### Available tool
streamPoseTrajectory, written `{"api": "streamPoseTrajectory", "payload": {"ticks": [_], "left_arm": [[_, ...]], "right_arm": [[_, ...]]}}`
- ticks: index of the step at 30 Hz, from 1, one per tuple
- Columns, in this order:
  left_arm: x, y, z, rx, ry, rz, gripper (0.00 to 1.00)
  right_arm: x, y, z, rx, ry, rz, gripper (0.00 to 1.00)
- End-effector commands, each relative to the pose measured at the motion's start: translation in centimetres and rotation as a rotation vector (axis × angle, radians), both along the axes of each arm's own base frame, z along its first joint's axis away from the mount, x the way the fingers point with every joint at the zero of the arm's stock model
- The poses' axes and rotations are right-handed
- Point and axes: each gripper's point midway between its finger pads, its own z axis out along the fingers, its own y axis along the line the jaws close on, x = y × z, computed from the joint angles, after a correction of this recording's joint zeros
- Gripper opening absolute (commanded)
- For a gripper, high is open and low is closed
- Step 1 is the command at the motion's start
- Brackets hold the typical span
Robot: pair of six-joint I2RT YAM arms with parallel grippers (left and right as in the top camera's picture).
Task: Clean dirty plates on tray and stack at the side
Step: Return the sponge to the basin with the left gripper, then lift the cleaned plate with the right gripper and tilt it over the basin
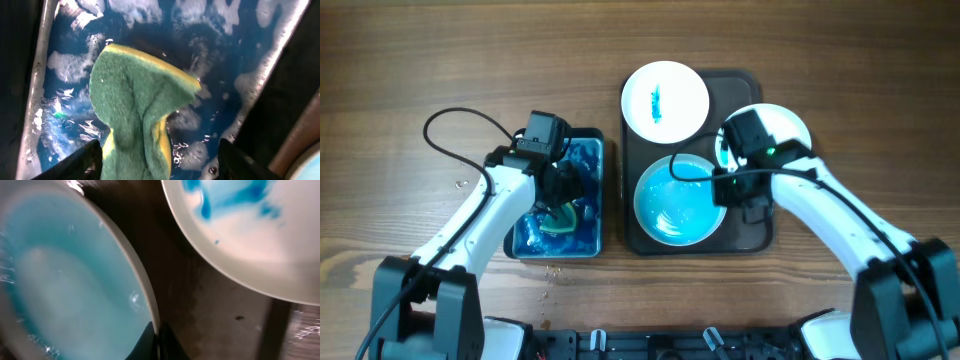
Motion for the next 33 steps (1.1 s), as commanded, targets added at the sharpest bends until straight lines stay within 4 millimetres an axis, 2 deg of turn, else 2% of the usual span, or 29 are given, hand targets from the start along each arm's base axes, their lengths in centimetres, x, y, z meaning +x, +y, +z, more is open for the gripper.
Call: {"api": "streamPoseTrajectory", "payload": {"ticks": [1, 3, 6, 9, 10, 11, 17, 19, 21, 24, 28, 31, 33], "left_arm": [[1.7, -0.4, 4.3, -0.082, -0.084, 0.016, 0.75], [1.8, 0.2, 6.2, -0.097, -0.105, 0.039, 0.84], [1.9, 1.8, 9.4, -0.119, -0.15, 0.093, 0.87], [1.7, 3.8, 12.5, -0.156, -0.212, 0.164, 0.91], [1.6, 4.2, 13.2, -0.169, -0.229, 0.18, 0.92], [1.5, 4.7, 14.0, -0.187, -0.253, 0.198, 0.99], [0.2, 7.1, 17.6, -0.257, -0.373, 0.288, 1.0], [-0.4, 7.8, 18.3, -0.252, -0.401, 0.311, 1.0], [-0.6, 7.9, 18.8, -0.25, -0.418, 0.315, 1.0], [-0.7, 7.9, 19.0, -0.249, -0.425, 0.315, 1.0], [-0.6, 7.9, 18.9, -0.25, -0.424, 0.315, 1.0], [-0.7, 7.9, 18.9, -0.249, -0.424, 0.315, 1.0], [-0.7, 7.9, 18.9, -0.249, -0.424, 0.315, 1.0]], "right_arm": [[2.8, 1.1, 6.7, 0.002, -0.154, 0.095, 0.04], [3.2, 2.1, 8.9, 0.0, -0.182, 0.119, 0.04], [3.9, 4.2, 11.6, -0.023, -0.254, 0.172, 0.04], [4.5, 7.6, 13.6, -0.039, -0.348, 0.23, 0.05], [4.7, 8.6, 13.9, -0.049, -0.38, 0.24, 0.04], [4.9, 9.5, 14.1, -0.053, -0.405, 0.257, 0.04], [6.0, 16.9, 13.6, -0.06, -0.585, 0.347, 0.04], [6.5, 17.6, 13.1, -0.125, -0.64, 0.325, 0.04], [6.9, 17.4, 13.1, -0.205, -0.693, 0.273, 0.04], [7.0, 17.2, 14.7, -0.317, -0.805, 0.235, 0.04], [5.6, 18.6, 17.6, -0.416, -0.945, 0.287, 0.04], [4.0, 19.6, 19.1, -0.497, -1.023, 0.327, 0.05], [3.4, 19.5, 19.8, -0.531, -1.058, 0.312, 0.04]]}}
